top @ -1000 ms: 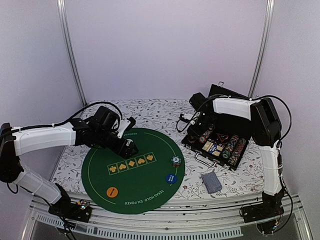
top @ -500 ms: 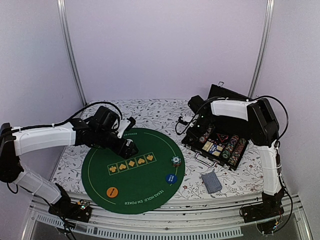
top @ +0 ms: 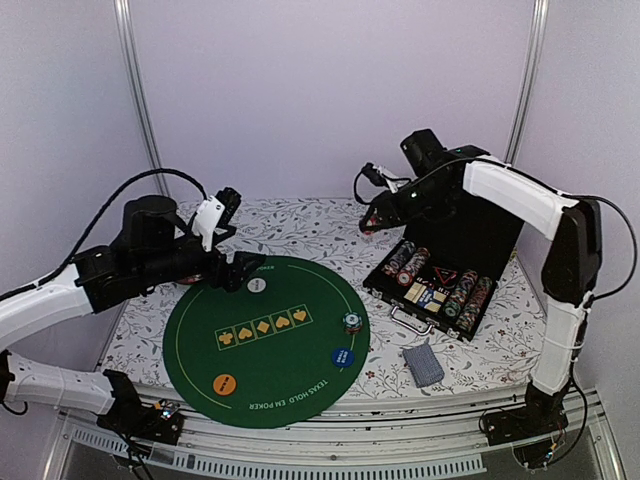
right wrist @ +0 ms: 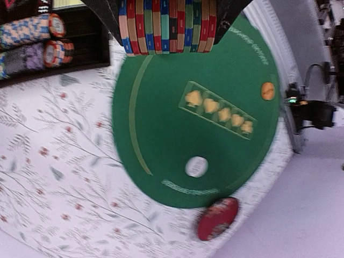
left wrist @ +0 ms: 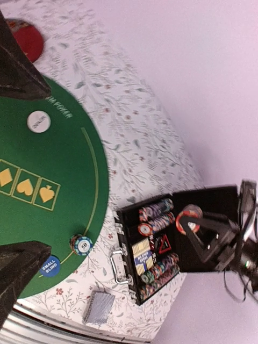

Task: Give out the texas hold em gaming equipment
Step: Pass from the right arm to the left

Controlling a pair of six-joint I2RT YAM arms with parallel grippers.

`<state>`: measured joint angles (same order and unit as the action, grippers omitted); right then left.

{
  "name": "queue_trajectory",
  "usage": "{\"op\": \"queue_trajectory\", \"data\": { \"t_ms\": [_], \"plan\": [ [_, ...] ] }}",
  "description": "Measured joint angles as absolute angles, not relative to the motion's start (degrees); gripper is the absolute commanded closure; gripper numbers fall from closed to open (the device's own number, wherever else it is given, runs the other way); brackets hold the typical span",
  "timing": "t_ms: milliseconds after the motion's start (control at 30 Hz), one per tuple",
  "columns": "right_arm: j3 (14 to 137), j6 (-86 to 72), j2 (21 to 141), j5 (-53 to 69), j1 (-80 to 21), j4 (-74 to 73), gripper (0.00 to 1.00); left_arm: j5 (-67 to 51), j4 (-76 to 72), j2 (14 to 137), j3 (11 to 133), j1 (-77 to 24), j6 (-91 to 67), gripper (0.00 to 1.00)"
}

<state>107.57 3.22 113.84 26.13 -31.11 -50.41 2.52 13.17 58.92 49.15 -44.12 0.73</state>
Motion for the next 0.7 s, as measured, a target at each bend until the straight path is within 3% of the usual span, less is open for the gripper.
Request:
{"op": "queue_trajectory", "data": {
  "t_ms": [133,367,500,600,700],
  "plan": [
    [103.9,-3.4,106.9,38.6,-34.7,-44.9,0.98,8.6,7.6,57.9,49.2,-54.7,8.6,0.02],
    [94.7,-14.7,106.7,50.4,-47.0,-35.7,0.98,18.3,7.6,71.6,53.5,-64.1,18.3,0.02],
    [92.0,-18.9,107.2,52.3,-49.5,-32.6,0.98,20.2,8.4,75.6,53.5,-65.6,20.4,0.15],
    [90.6,-21.2,107.2,53.3,-49.5,-29.5,0.98,20.3,8.3,75.6,53.5,-65.6,20.6,0.31],
    [89.5,-23.2,107.2,54.0,-49.5,-26.6,0.98,19.9,8.0,75.3,53.5,-65.6,20.4,0.32]
  ]
}}
